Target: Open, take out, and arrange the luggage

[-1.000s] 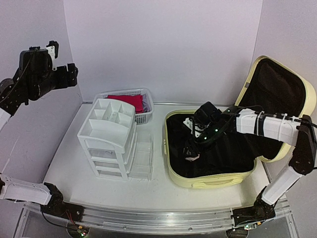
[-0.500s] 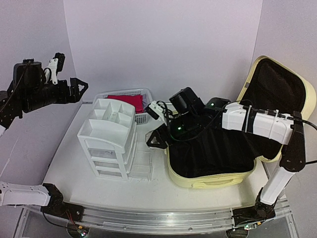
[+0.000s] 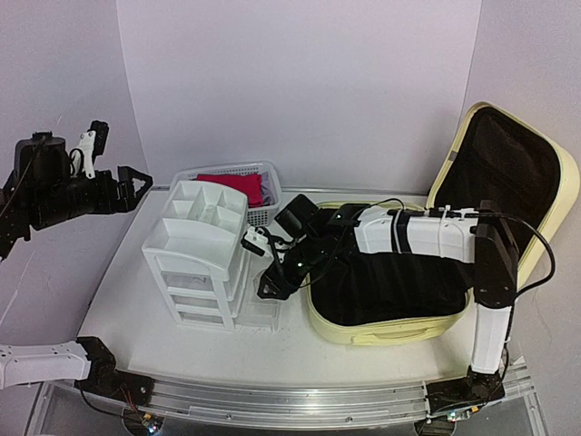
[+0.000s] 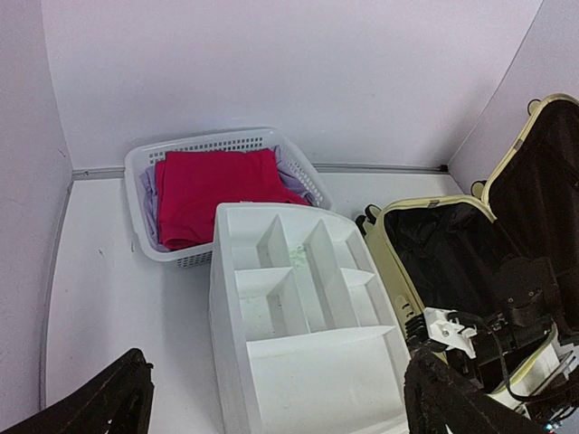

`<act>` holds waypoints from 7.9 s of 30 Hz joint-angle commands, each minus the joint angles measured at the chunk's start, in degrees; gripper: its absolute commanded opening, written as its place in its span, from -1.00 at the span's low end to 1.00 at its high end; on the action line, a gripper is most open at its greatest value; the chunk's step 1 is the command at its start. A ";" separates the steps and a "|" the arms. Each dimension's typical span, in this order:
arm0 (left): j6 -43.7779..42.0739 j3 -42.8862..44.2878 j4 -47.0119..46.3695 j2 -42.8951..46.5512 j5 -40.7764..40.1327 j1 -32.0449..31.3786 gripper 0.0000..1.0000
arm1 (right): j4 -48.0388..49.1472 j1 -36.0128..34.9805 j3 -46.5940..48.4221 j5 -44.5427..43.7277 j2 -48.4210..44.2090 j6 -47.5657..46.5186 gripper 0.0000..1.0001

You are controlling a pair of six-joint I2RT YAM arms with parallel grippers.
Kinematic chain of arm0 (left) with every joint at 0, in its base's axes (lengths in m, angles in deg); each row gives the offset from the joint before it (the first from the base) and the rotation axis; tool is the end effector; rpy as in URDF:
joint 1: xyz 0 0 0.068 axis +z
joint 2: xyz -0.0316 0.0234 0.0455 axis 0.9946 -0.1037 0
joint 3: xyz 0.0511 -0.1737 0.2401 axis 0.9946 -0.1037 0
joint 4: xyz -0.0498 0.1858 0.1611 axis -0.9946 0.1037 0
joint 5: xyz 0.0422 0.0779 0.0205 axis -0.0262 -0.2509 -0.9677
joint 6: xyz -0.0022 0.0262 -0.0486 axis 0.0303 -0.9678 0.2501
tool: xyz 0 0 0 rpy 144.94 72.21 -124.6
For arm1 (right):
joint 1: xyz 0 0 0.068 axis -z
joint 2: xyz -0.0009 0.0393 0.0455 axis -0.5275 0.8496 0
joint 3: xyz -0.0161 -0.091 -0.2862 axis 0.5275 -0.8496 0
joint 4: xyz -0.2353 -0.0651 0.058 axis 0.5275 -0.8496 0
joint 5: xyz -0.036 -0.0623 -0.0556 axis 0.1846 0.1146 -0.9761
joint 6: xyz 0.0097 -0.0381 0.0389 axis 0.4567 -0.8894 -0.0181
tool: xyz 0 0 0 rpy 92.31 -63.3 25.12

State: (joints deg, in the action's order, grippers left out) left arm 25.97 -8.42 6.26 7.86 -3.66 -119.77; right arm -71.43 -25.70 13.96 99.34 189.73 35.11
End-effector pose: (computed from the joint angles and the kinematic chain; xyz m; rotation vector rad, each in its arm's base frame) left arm 0.0900 -0.0559 0.4472 0.1817 1.9529 -0.4265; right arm 0.2236 0.3684 0.2544 -1.4306 2.1975 0.6650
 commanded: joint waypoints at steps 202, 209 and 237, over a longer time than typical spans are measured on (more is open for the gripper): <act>-8.80 14.80 17.77 -49.33 -6.33 -11.65 -0.67 | -0.50 -6.60 -20.27 -38.15 -32.01 29.05 0.96; -10.55 5.16 10.64 -55.35 -5.96 -10.77 -0.69 | -0.52 -6.63 -21.04 -38.48 -32.82 29.22 0.97; -5.36 -1.14 15.67 -64.68 -25.45 -5.76 -0.52 | -0.69 -6.57 -22.62 -39.37 -34.68 29.00 0.97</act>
State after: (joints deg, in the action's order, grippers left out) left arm 18.82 -11.02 18.19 -57.51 -26.78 -126.02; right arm -73.25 -32.37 -8.12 61.81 158.45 63.68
